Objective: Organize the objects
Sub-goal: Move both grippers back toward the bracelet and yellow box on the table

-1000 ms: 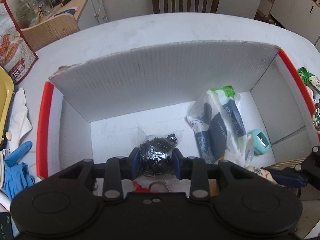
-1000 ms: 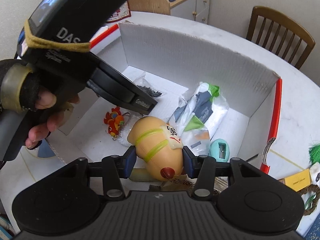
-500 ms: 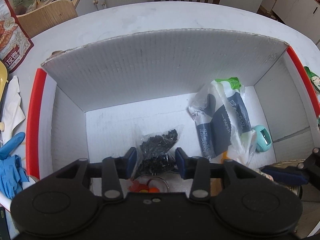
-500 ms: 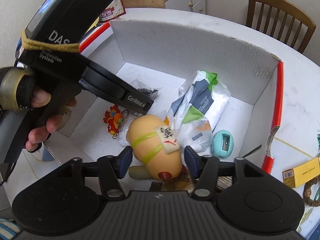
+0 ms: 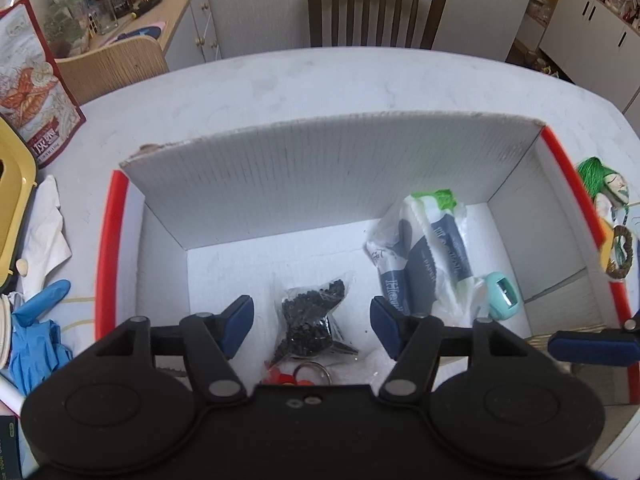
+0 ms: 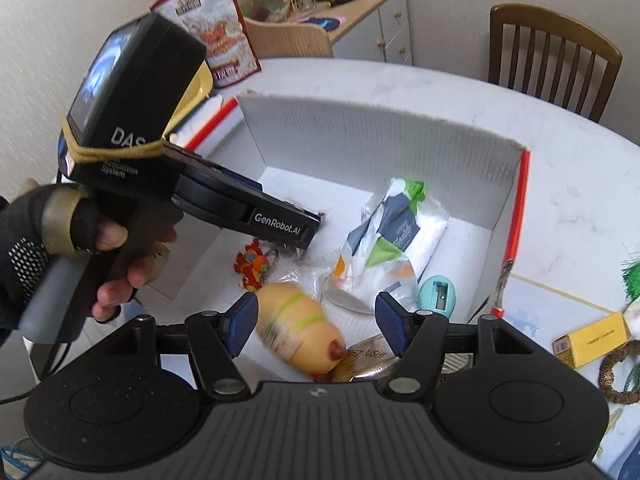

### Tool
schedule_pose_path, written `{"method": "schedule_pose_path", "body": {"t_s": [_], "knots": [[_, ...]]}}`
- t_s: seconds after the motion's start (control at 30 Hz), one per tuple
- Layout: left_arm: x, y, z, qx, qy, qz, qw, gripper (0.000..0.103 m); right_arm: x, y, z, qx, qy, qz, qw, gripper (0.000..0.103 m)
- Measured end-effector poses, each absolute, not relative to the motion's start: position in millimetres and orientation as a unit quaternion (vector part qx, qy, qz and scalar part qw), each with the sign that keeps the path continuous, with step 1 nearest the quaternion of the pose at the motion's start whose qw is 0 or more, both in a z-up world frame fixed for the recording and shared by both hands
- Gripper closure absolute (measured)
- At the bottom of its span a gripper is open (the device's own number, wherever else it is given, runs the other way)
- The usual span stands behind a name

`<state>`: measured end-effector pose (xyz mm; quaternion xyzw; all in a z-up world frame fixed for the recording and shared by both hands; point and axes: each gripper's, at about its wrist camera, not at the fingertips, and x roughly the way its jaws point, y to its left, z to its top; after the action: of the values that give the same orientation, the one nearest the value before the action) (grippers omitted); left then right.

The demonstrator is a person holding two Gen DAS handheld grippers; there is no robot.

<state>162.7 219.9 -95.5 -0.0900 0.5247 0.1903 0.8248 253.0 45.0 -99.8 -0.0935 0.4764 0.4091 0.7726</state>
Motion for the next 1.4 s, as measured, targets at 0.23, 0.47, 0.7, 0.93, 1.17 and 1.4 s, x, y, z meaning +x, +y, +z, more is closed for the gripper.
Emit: {"method": "schedule_pose_path", "body": {"t_s": [0.23,0.47,0.7,0.93,1.17,1.4], "knots": [[158.3,213.3,-72.8,-0.084,0.499,0.186,0.842,0.035,245.8,26.8,-77.2,-0.076,0.455,0.408,0.788,0.039],[147.9,193.1,-45.5,-0.073,0.471,0.175,0.862,0.031,239.1,7.5,-58.5,-0.061,0.433,0.404,0.804,0.039],[135.3,168.7,-24.0,-0.062,0.446,0.162,0.878,0.028,231.0,-13.6,-43.2,-0.046,0.411,0.393,0.821,0.039],[123.5,145.8,-8.0,-0.057,0.424,0.154,0.891,0.025,221.3,-41.5,-30.0,-0.033,0.388,0.382,0.838,0.033],[120.4,120.9,2.3,-0.051,0.406,0.153,0.900,0.019,216.8,-77.7,-22.4,-0.016,0.372,0.368,0.852,0.031],[123.6,93.3,6.8,-0.051,0.393,0.153,0.905,0.014,218.9,-116.5,-14.8,0.006,0.354,0.353,0.866,0.027]]}}
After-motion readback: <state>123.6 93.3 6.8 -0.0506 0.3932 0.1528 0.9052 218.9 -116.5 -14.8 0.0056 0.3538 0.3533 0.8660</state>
